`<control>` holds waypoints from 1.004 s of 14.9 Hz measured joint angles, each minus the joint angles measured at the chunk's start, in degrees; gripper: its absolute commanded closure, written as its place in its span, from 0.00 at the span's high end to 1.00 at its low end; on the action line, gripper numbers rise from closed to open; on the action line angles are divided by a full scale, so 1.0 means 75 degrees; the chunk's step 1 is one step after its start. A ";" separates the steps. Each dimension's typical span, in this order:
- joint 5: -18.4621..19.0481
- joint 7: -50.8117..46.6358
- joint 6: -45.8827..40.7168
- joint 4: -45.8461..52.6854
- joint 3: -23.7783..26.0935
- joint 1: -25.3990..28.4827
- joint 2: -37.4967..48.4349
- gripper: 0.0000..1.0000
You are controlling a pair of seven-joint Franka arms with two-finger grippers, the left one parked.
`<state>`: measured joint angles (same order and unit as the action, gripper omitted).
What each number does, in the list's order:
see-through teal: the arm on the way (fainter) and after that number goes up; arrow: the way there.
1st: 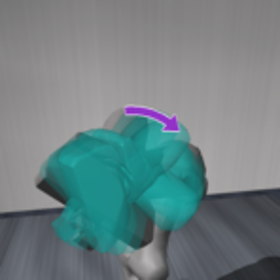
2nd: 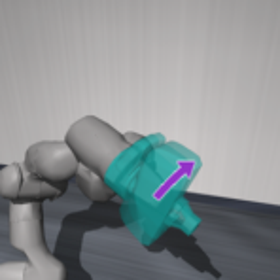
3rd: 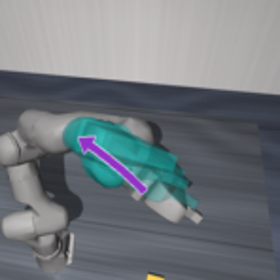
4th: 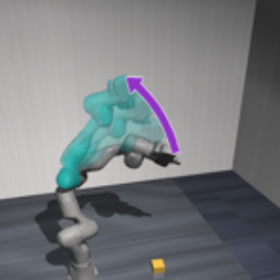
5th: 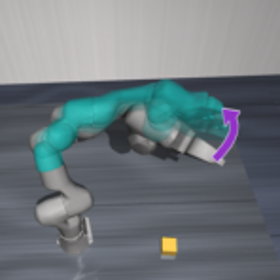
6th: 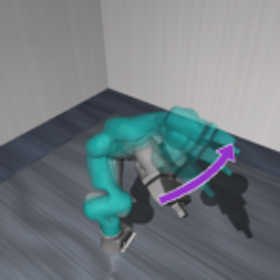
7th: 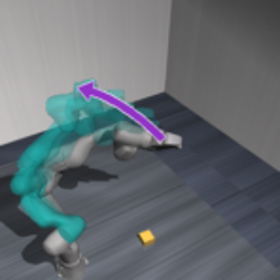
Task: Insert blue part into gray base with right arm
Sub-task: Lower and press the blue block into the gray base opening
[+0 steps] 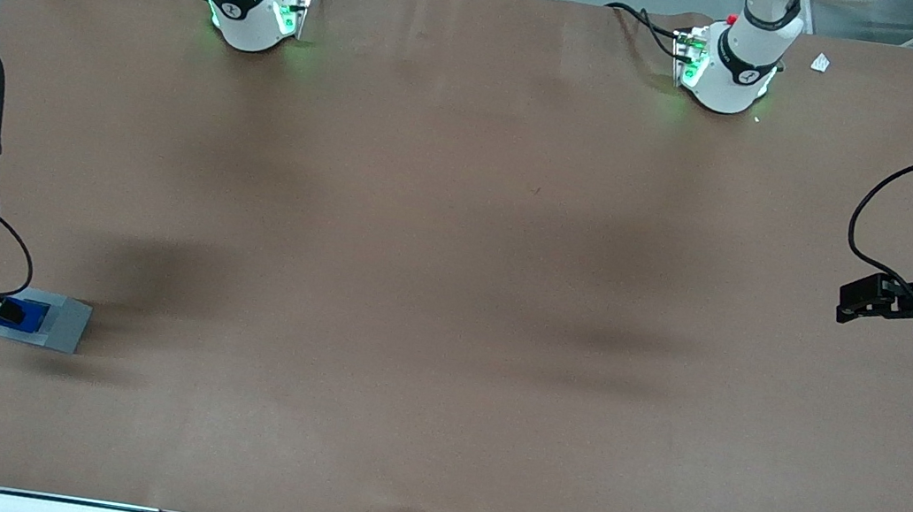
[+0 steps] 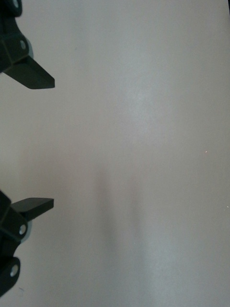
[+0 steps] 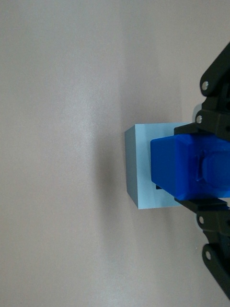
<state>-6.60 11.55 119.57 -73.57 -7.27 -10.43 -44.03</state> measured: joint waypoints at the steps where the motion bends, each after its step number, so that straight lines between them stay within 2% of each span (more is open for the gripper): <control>1: 0.0000 0.0000 0.0001 0.0000 0.0001 0.0000 0.0000 0.00; 15: 0.0006 0.0001 0.0063 0.0155 0.0007 0.0000 -0.0001 0.00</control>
<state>-6.56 11.56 120.04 -72.41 -7.21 -10.43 -44.04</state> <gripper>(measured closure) 0.489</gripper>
